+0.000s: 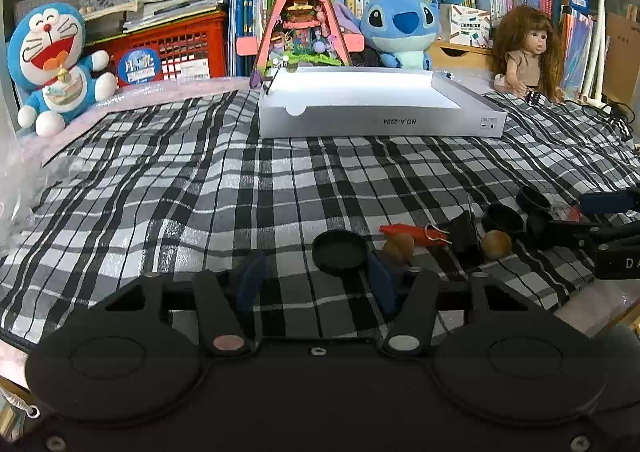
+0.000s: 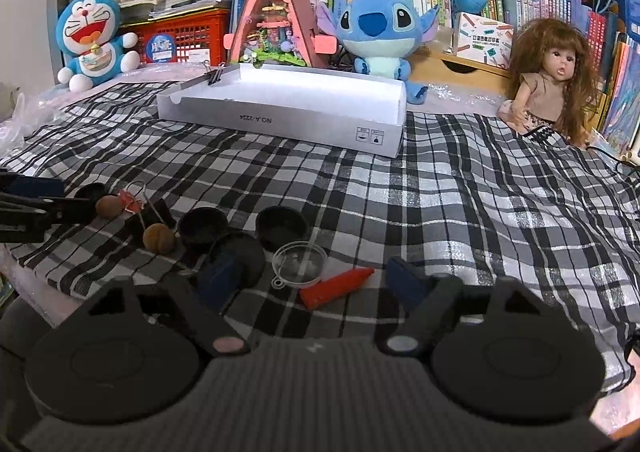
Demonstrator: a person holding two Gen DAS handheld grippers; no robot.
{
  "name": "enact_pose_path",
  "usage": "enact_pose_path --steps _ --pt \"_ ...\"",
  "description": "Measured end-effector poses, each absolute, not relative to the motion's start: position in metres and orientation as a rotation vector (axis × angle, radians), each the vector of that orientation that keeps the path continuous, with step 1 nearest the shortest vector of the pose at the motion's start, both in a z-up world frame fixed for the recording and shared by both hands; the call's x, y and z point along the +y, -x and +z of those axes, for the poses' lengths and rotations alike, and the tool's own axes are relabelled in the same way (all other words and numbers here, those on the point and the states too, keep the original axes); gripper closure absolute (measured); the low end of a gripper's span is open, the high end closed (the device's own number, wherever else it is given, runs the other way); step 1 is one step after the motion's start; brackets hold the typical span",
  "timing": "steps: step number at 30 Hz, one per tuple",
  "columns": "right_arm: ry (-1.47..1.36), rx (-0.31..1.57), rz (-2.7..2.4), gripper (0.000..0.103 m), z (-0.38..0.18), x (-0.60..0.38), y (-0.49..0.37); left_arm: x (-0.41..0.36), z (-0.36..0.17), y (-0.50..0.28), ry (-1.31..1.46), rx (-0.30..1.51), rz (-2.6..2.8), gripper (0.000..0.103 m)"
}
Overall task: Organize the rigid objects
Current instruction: 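Grasp a black round lid with the left tool while the right tool grasps the clear lid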
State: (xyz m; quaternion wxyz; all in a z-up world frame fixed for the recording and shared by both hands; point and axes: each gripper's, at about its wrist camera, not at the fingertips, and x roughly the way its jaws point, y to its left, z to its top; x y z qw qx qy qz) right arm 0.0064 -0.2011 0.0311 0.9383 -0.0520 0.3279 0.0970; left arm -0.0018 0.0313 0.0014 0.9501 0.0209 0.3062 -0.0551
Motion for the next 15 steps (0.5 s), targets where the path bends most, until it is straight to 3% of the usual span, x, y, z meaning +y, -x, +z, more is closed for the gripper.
enact_pose_path --steps 6,7,10,15 --pt "0.156 0.634 0.216 0.032 0.035 -0.193 -0.002 0.027 0.001 -0.002 -0.041 0.609 -0.112 0.064" --pt "0.165 0.627 0.218 0.039 0.035 -0.192 -0.002 0.027 0.001 -0.003 -0.04 0.606 -0.108 0.073" --pt "0.181 0.63 0.22 0.07 0.035 -0.188 -0.002 0.025 0.0 -0.004 -0.053 0.601 -0.095 0.074" --pt "0.162 0.637 0.219 0.069 0.035 -0.19 -0.006 0.022 0.002 -0.007 -0.056 0.604 -0.097 0.074"
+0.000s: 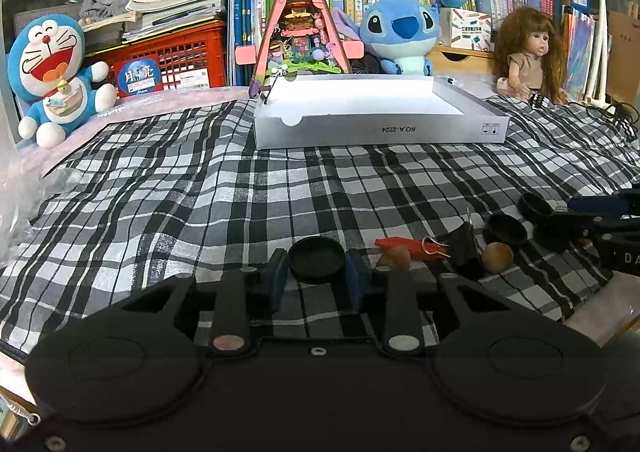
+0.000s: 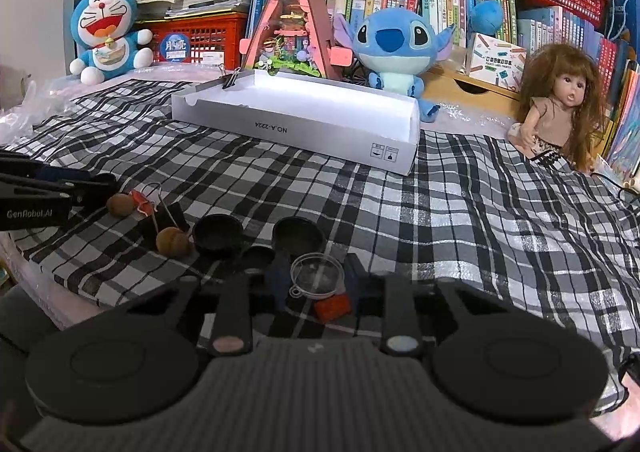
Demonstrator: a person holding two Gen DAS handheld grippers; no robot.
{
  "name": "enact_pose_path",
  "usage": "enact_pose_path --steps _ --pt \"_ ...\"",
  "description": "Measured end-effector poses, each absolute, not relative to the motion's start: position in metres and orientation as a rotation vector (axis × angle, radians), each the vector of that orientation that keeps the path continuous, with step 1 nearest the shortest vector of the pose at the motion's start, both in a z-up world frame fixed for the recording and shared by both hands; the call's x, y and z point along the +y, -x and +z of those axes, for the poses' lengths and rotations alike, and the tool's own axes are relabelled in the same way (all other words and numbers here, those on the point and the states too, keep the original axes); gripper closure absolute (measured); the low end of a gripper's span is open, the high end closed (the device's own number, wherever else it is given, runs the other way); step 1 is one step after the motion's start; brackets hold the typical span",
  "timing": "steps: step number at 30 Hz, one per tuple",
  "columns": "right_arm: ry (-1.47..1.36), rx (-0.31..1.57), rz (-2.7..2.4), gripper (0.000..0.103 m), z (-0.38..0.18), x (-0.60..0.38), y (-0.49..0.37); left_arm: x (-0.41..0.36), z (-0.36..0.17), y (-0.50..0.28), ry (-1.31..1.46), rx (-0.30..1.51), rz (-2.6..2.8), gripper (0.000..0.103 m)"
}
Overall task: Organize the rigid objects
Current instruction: 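Grasp a black round lid with the left tool while the right tool grasps the clear lid, then carry the black lid and clear lid over the white tray with both tools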
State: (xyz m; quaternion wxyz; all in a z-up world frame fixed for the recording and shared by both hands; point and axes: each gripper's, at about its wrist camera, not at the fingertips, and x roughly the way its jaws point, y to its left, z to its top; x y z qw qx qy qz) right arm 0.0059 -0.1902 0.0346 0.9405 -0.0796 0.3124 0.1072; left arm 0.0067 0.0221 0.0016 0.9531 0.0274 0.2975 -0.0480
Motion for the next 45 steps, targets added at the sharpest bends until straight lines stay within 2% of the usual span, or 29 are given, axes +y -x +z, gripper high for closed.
enact_pose_path --steps 45 --pt "-0.043 0.682 0.182 0.07 0.055 -0.205 -0.079 -0.001 0.045 -0.086 0.025 0.599 -0.153 0.074"
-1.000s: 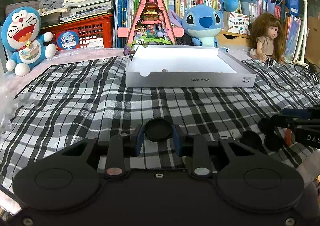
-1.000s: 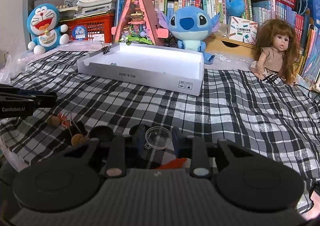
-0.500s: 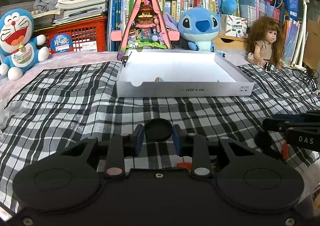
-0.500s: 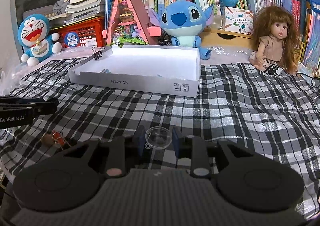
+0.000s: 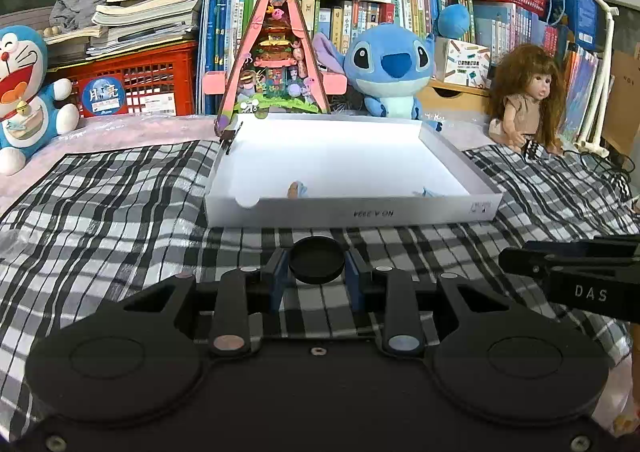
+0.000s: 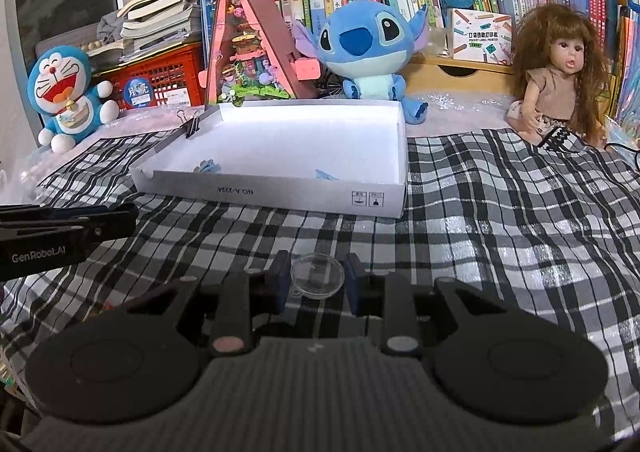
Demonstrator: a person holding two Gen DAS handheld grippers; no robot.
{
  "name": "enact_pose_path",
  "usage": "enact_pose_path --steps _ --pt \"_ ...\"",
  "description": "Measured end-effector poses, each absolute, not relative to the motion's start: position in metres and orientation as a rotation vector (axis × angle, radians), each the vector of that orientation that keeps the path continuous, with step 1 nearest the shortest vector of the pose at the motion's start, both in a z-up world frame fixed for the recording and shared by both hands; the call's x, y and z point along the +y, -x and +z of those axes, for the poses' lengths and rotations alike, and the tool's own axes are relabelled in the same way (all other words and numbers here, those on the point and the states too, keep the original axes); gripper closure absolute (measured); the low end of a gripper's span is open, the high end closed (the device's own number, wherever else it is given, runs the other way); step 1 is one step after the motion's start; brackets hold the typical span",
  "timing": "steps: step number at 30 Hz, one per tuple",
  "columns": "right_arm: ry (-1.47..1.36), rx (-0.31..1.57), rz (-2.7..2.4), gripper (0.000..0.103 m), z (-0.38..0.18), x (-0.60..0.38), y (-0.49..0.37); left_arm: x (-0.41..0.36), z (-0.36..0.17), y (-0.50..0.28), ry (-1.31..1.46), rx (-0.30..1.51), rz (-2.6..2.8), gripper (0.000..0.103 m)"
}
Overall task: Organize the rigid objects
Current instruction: 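Carry the black lid and clear lid over the white tray with both tools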
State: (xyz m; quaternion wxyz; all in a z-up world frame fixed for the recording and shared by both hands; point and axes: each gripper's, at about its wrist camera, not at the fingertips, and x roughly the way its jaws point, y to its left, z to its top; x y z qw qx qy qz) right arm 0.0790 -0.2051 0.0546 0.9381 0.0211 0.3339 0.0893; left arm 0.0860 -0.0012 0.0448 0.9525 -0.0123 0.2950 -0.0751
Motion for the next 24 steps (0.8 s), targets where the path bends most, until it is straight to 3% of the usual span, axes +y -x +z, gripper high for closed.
enact_pose_path --steps 24 --pt "-0.23 0.807 0.155 0.07 0.073 -0.227 -0.172 0.0 0.071 -0.183 0.121 0.676 -0.201 0.074"
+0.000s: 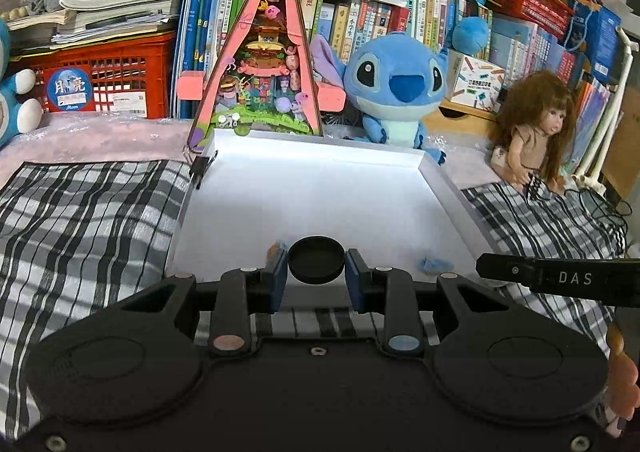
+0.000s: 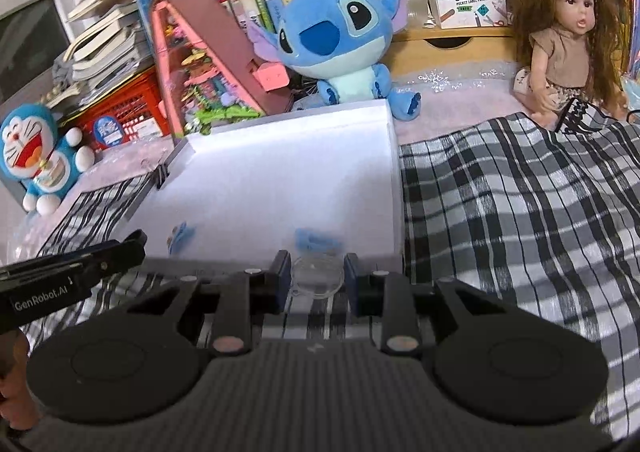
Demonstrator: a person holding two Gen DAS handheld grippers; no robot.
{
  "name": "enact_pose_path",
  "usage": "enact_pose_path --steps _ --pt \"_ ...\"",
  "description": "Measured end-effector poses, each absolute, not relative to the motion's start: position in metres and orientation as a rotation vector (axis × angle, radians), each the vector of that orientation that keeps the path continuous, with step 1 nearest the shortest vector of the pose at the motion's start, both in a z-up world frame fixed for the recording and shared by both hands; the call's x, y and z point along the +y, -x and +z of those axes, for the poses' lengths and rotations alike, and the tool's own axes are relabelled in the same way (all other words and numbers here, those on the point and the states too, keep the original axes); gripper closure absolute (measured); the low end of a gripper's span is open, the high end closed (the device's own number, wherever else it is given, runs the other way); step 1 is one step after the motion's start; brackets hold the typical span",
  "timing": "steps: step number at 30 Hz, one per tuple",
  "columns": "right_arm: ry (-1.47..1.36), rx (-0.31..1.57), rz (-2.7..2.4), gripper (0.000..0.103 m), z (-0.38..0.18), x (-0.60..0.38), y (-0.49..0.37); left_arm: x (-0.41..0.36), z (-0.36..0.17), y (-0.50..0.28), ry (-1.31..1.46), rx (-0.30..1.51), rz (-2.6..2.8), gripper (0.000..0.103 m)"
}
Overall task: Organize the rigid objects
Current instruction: 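Carry the black lid and clear lid over the white tray with both tools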
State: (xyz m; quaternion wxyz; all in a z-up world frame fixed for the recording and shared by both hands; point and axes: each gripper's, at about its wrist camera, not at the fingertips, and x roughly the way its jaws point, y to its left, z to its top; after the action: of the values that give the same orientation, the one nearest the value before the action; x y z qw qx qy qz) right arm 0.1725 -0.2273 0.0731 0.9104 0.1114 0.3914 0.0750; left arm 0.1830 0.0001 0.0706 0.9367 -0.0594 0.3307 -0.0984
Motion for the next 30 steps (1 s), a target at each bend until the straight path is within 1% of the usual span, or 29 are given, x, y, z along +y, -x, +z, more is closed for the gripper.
enact_pose_path --steps 8,15,30 --pt "-0.241 0.827 0.137 0.069 0.08 -0.221 -0.209 0.003 0.068 -0.231 0.153 0.739 -0.168 0.074" --pt "-0.241 0.867 0.117 0.069 0.067 -0.211 -0.234 -0.002 0.054 -0.258 0.121 0.766 -0.133 0.074" --pt "-0.194 0.897 0.096 0.069 0.052 -0.198 -0.261 -0.008 0.034 -0.279 0.07 0.788 -0.085 0.074"
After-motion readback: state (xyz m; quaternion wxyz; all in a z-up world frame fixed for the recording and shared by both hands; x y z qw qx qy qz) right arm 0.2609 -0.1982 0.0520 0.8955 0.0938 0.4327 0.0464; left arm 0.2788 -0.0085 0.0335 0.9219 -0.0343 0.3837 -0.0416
